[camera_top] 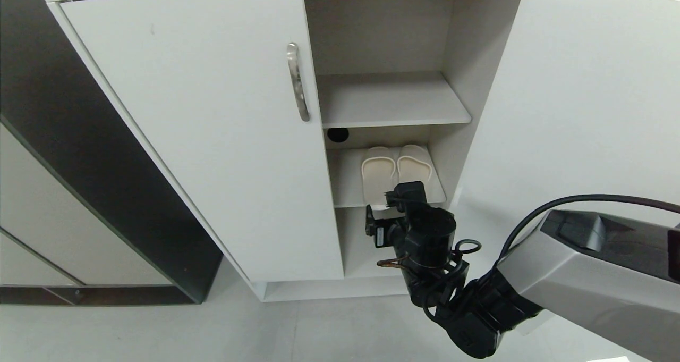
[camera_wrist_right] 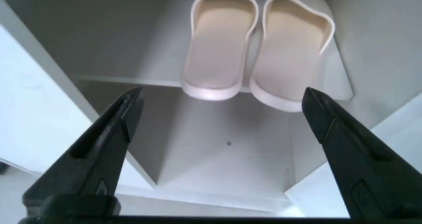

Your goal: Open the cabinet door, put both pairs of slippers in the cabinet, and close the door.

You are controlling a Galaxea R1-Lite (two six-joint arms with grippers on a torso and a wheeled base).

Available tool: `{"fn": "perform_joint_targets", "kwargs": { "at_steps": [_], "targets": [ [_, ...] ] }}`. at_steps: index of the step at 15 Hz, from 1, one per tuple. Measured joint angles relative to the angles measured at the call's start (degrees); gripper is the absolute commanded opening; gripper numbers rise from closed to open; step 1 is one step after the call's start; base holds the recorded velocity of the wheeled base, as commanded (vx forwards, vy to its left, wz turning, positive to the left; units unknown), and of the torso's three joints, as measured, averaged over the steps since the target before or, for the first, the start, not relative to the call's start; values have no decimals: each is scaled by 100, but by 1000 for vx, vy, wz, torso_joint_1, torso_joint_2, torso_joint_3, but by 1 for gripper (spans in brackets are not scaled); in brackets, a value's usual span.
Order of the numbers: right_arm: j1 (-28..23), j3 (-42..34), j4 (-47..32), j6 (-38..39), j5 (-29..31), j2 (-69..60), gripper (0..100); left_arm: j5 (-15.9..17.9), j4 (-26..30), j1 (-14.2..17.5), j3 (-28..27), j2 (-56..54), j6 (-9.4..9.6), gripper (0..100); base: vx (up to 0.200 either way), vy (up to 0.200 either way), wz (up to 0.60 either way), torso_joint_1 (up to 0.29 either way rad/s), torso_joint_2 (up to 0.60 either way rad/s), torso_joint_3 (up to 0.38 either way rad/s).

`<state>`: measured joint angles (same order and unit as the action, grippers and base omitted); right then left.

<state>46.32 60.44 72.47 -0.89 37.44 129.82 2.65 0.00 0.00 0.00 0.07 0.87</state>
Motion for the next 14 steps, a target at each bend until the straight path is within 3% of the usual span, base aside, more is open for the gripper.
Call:
{"fn": "perform_joint_targets", "kwargs": {
  "at_steps": [7,12,14],
  "targets": [
    [41,-168,-16,-1,-29,-112,100,-2,0,0,0,0,2,0,0,0,0,2,3,185],
    [268,-848,-141,-12,-490,-663,100,0,0,2,0,0,-9,0,0,0,0,4,1,201],
    [343,-1213,-315,-11,-987,-1006,100,-2,0,2,0,0,-16,0,0,0,0,-4,4,65]
  ]
}}
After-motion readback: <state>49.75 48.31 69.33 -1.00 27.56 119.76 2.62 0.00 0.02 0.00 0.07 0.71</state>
